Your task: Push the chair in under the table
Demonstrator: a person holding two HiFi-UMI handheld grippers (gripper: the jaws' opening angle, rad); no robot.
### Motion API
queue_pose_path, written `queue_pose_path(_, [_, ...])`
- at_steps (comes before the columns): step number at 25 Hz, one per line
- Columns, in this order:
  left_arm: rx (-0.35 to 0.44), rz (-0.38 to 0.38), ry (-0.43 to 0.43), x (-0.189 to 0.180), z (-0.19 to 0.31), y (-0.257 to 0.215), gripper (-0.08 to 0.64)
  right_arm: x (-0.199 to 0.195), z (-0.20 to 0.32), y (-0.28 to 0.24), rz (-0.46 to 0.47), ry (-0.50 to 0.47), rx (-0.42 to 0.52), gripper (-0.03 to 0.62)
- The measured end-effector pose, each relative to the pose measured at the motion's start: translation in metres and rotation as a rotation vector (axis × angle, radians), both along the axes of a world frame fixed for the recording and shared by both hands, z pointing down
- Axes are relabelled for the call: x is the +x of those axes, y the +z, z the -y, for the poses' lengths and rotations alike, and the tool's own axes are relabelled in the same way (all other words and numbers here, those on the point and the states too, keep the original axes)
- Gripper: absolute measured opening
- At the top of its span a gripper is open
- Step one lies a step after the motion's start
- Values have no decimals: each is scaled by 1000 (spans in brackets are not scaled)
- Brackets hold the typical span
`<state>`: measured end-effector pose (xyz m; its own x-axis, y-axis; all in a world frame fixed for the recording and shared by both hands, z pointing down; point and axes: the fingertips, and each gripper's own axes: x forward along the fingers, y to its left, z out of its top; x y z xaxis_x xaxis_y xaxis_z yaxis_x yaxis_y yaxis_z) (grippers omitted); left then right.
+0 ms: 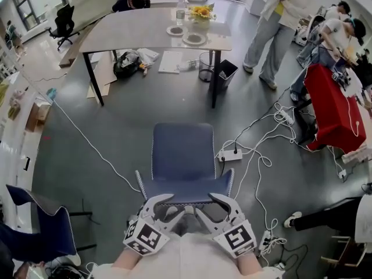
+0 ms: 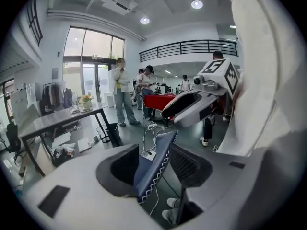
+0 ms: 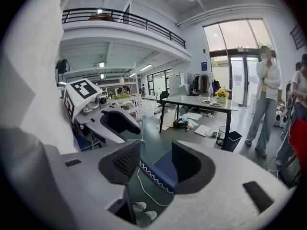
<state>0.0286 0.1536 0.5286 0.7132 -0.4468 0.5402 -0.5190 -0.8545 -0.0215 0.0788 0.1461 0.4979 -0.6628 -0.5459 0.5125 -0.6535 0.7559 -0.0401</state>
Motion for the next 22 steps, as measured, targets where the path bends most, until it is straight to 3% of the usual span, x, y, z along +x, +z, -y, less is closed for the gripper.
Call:
queue_pose_path(6, [12,66,-46,-13,1,20,265,-1,-12,29,-161,-94,19,213])
queue_pose_path(10, [-16,114,-13,-16,-5,33,265,3,-14,40,-227,-117,31,221])
queue_pose_path(16, [-30,186,49,-17,-7,56,265,6,-13,67,-461,-229,116,219])
queue_pose_path(19, [-22,239,75,-17,-7,65,264,10,-11,79,-514,-255,130,213])
queue_pose_path(22, [-28,256,74,-19,-6,68,226,12,-9,86,-546,-262,118,164])
